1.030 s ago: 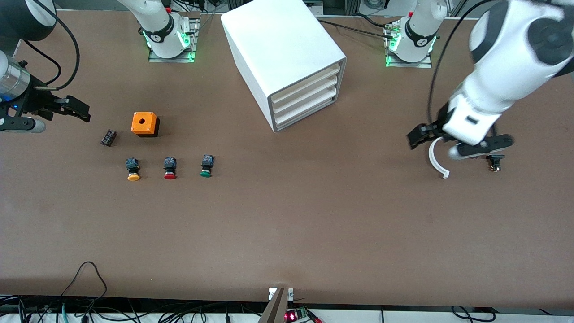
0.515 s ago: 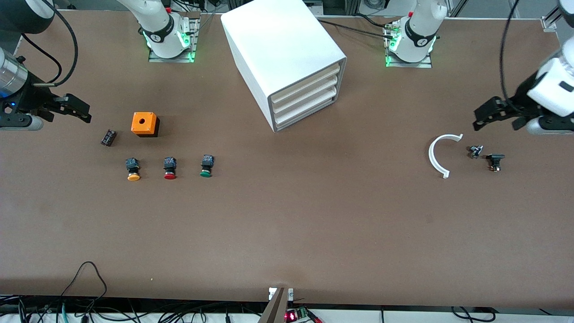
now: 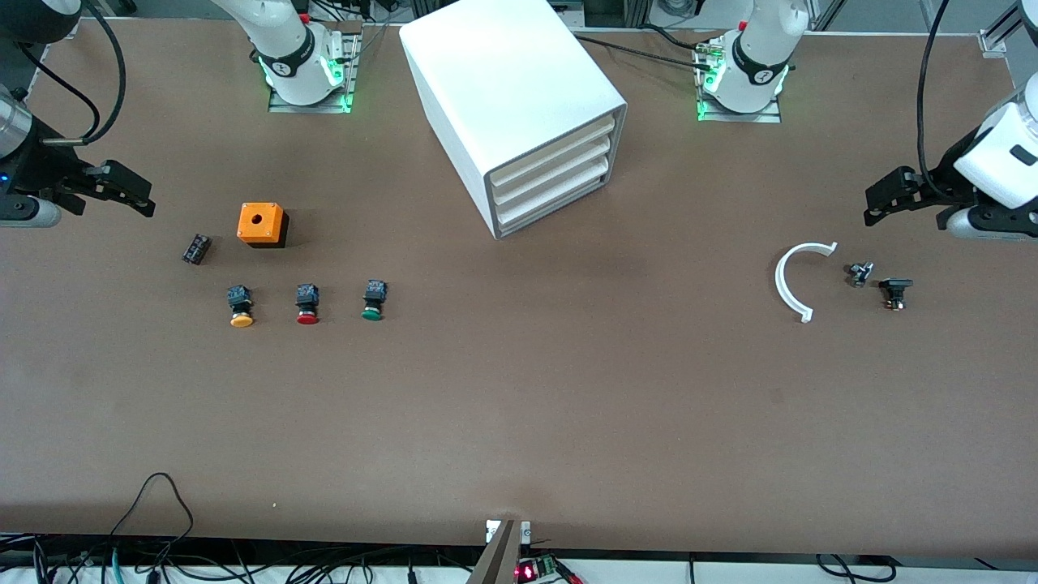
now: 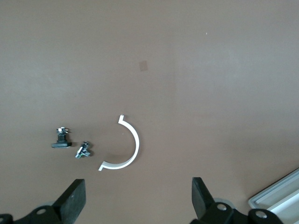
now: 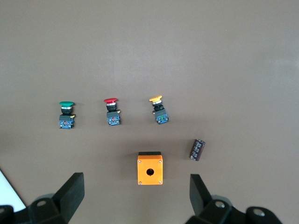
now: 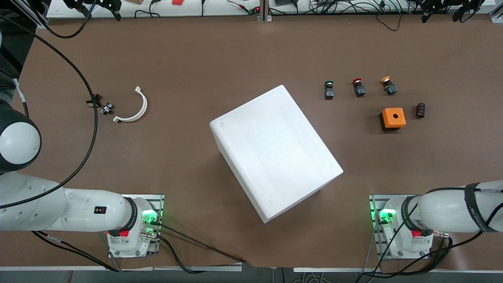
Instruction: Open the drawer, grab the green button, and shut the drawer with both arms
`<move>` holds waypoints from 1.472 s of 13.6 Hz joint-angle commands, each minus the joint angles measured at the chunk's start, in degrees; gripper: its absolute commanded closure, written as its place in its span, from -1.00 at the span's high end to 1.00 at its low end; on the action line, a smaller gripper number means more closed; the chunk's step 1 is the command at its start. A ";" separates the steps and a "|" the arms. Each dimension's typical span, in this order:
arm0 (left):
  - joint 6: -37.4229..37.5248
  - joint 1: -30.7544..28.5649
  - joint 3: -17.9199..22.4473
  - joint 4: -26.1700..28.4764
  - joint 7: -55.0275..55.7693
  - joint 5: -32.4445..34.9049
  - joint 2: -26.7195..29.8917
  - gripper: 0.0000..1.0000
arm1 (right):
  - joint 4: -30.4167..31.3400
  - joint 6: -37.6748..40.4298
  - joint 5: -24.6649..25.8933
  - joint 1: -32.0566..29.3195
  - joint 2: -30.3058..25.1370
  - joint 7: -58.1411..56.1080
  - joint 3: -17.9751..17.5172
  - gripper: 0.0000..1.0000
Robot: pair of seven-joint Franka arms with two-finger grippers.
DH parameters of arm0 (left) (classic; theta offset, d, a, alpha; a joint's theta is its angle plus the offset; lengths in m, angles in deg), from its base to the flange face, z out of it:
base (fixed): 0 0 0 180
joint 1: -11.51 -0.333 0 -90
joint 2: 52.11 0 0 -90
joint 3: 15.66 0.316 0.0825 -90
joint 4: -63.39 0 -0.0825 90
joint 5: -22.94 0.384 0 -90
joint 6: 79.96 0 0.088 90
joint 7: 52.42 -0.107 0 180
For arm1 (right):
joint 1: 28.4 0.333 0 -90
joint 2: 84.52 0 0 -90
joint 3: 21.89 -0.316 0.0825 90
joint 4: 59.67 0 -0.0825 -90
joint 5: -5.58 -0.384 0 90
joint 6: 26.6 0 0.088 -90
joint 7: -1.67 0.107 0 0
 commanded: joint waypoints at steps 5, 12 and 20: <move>1.45 0.05 -0.04 -1.83 -2.78 0.96 0.18 1.00 | 0.76 1.71 -0.23 0.11 -1.71 -0.50 0.19 1.00; 1.54 0.05 -0.22 -1.83 -2.34 0.87 0.01 1.00 | 1.11 1.54 -0.23 0.11 -1.88 -0.41 0.28 1.00; 2.33 -0.03 -0.04 -1.91 -2.34 0.26 0.01 1.00 | 4.19 0.75 -0.23 0.11 -4.17 -0.32 0.28 1.00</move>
